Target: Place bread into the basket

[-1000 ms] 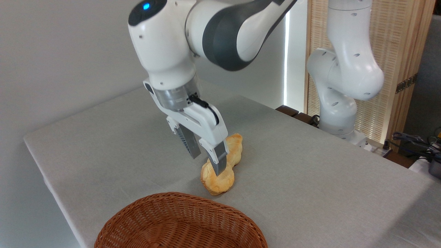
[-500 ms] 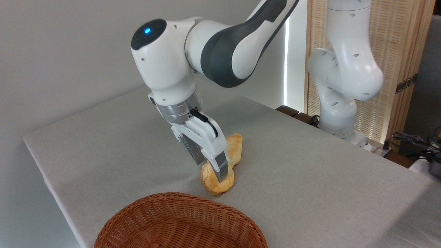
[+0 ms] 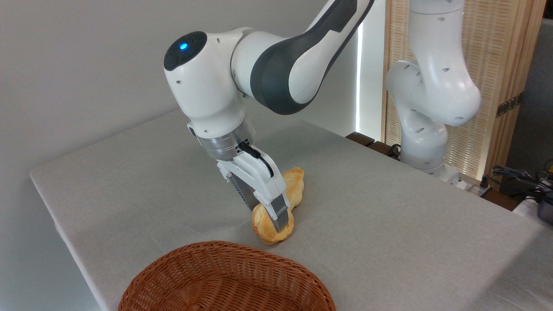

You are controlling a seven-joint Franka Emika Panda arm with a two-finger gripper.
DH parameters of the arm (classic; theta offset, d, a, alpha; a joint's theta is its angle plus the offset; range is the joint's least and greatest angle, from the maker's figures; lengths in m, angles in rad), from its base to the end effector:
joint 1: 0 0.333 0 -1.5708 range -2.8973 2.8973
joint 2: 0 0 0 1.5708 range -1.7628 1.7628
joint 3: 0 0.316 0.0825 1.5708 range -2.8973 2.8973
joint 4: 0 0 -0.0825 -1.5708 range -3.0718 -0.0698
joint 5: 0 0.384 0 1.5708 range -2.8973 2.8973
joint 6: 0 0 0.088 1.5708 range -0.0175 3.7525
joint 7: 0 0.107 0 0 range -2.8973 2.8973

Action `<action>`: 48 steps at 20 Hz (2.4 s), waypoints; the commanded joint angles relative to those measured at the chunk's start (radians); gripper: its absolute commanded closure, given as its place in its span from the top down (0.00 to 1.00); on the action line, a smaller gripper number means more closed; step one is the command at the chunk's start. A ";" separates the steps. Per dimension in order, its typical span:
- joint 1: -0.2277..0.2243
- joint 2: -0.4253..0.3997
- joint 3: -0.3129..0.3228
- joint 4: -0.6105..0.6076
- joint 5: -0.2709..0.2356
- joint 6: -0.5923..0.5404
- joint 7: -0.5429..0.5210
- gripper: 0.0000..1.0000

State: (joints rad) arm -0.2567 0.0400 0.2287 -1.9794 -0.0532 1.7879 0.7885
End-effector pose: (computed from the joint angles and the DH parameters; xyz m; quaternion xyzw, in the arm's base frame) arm 0.5375 -0.0206 0.4295 0.9151 -0.3859 -0.0990 0.0618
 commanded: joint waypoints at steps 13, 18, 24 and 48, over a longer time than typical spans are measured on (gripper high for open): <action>0.001 -0.006 0.012 0.020 0.010 0.016 0.041 0.36; 0.005 -0.008 0.020 0.103 -0.003 0.016 0.040 0.36; 0.007 -0.003 0.021 0.171 -0.048 0.027 0.040 0.36; 0.010 0.009 0.058 0.188 -0.045 0.281 0.022 1.00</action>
State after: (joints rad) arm -0.2433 0.0482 0.2773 -1.8029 -0.0836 2.0625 0.8078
